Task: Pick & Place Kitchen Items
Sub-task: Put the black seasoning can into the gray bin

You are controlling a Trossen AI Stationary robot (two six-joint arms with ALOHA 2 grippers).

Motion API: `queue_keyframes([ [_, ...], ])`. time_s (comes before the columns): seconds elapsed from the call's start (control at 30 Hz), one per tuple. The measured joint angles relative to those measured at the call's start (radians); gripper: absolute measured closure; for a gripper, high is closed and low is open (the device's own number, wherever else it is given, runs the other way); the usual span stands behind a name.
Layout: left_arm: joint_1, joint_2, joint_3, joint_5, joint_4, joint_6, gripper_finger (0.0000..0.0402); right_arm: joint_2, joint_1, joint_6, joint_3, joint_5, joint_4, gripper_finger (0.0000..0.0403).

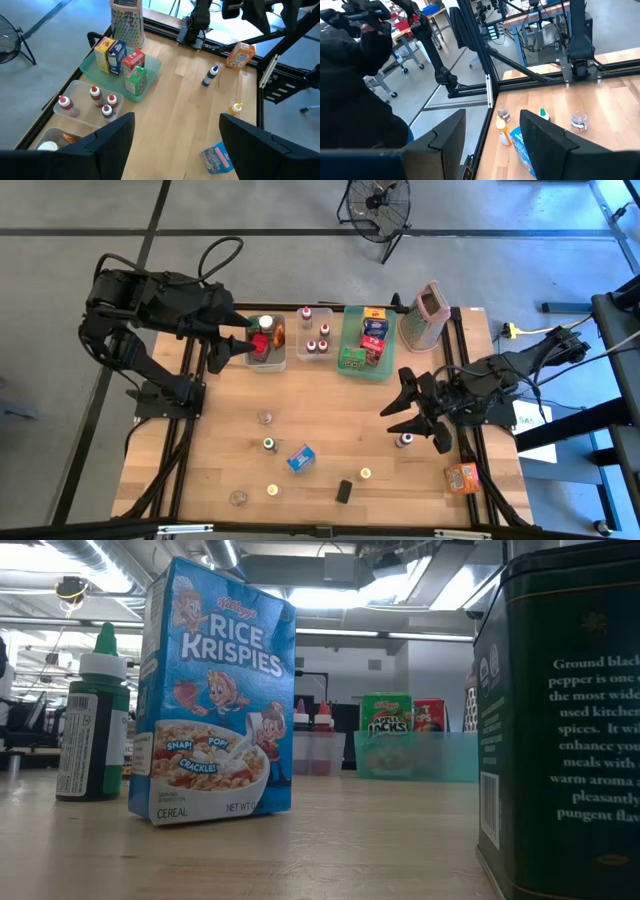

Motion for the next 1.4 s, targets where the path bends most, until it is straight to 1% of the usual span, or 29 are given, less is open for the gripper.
queue_keyframes([
  [0.1,0.000,0.006,0.000,-0.017,0.007,0.007,0.0116,0.005,0.000,0.000,0.000,0.000,-0.002,0.0213],
  [0.23,0.000,0.014,-0.007,-0.057,0.070,0.008,0.0116,0.005,0.000,0.000,0.000,0.000,-0.013,0.0213],
  [0.33,0.000,0.025,-0.008,-0.060,0.105,0.019,0.0116,0.005,-0.001,0.000,0.000,0.000,-0.014,0.0212],
  [0.53,0.000,0.036,-0.008,-0.060,0.105,0.106,0.0116,0.005,-0.008,0.000,0.000,-0.001,-0.016,0.0212],
  [0.63,0.000,0.045,-0.008,-0.081,0.108,0.094,0.0116,0.005,-0.008,0.000,0.000,-0.001,-0.028,0.0212],
  [0.73,0.000,0.058,-0.008,-0.074,0.108,0.002,0.0116,0.005,-0.007,0.000,0.000,-0.004,-0.041,0.0212],
  [0.8,0.000,0.071,-0.008,-0.053,0.107,-0.017,0.0116,0.005,-0.007,0.000,0.000,-0.004,-0.046,0.0212],
  [0.87,-0.004,0.092,-0.008,-0.020,0.108,0.015,0.0116,0.005,-0.005,0.000,0.000,-0.004,-0.048,0.0212],
  [0.93,-0.023,0.110,-0.009,-0.011,0.104,0.046,0.0116,0.005,-0.005,0.000,0.000,-0.004,-0.049,0.0212],
  [1.07,-0.077,0.138,-0.009,-0.030,0.104,0.096,0.0116,0.005,-0.004,0.000,0.001,-0.009,-0.025,0.0212],
  [1.17,-0.108,0.141,-0.009,-0.059,0.104,0.089,0.0116,0.028,0.013,-0.034,0.072,-0.043,-0.014,0.0212],
  [1.23,-0.126,0.138,-0.009,-0.078,0.104,0.065,0.0116,0.055,0.038,-0.103,0.155,-0.049,-0.045,0.0212],
  [1.33,-0.149,0.125,-0.009,-0.092,0.104,0.008,0.0116,0.111,0.078,-0.220,0.308,-0.049,-0.161,0.0212],
  [1.4,-0.166,0.117,-0.009,-0.095,0.100,-0.031,0.0116,0.159,0.094,-0.259,0.420,-0.031,-0.290,0.0212],
])
